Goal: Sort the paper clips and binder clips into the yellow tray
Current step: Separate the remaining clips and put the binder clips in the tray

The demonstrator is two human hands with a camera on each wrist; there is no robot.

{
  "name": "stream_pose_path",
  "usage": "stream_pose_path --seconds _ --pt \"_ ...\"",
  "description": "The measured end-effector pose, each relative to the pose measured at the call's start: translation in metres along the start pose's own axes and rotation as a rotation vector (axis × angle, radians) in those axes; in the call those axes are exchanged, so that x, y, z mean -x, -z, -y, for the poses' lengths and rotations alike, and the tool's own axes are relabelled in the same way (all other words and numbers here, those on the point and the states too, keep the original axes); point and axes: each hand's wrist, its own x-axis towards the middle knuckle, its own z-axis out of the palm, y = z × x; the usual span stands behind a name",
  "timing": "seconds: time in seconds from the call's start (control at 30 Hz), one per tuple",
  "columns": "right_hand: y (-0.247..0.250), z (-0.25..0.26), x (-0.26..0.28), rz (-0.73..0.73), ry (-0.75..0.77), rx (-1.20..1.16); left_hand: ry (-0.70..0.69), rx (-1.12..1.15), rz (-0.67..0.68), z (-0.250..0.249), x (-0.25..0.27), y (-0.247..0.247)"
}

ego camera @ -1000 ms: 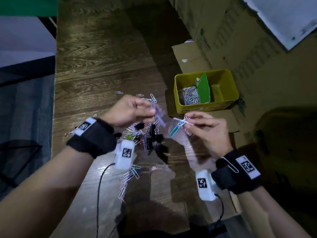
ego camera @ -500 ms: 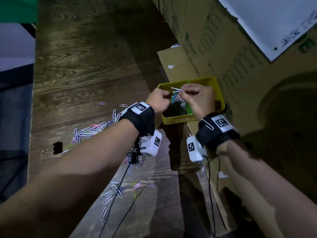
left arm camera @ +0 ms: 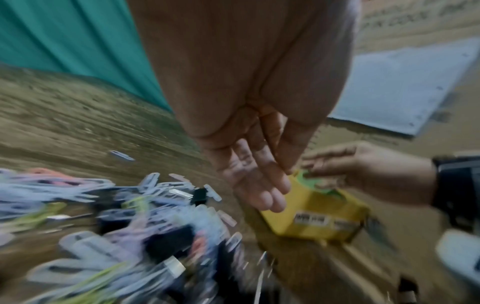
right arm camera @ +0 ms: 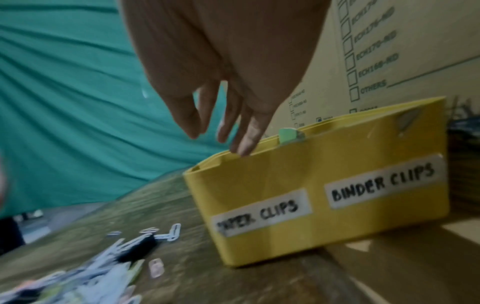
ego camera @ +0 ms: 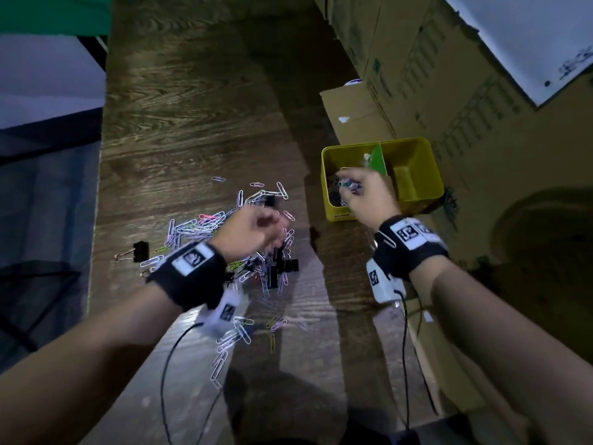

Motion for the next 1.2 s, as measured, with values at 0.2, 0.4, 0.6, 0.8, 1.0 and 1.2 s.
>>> stream_pose_path --seconds 0.2,0.4,0.6,0.8,1.0,1.2 --pt "-0.042 0.002 0.097 0.349 0.044 -0.207 0.103 -0.453 0.446 0.087 0.084 0.022" --pt "-0.112 -0.013 0.166 0.791 0.014 0.269 0.203 -0.835 0.778 0.137 0.134 0.001" --pt "-0.152 0.016 0.185 0.659 0.139 0.27 0.04 -0.712 0.489 0.129 0.116 -0.025" --pt "-0.158 0.02 0.194 0.5 0.026 0.446 -0.101 -0.769 -0.005 0.135 0.117 -0.001" --pt "-0.176 0.028 0.208 0.494 0.141 0.471 -0.113 -0.92 0.012 0.153 0.126 -0.036" --pt "-0.175 0.028 0.202 0.535 0.145 0.408 -0.158 -0.803 0.032 0.149 0.124 -0.046"
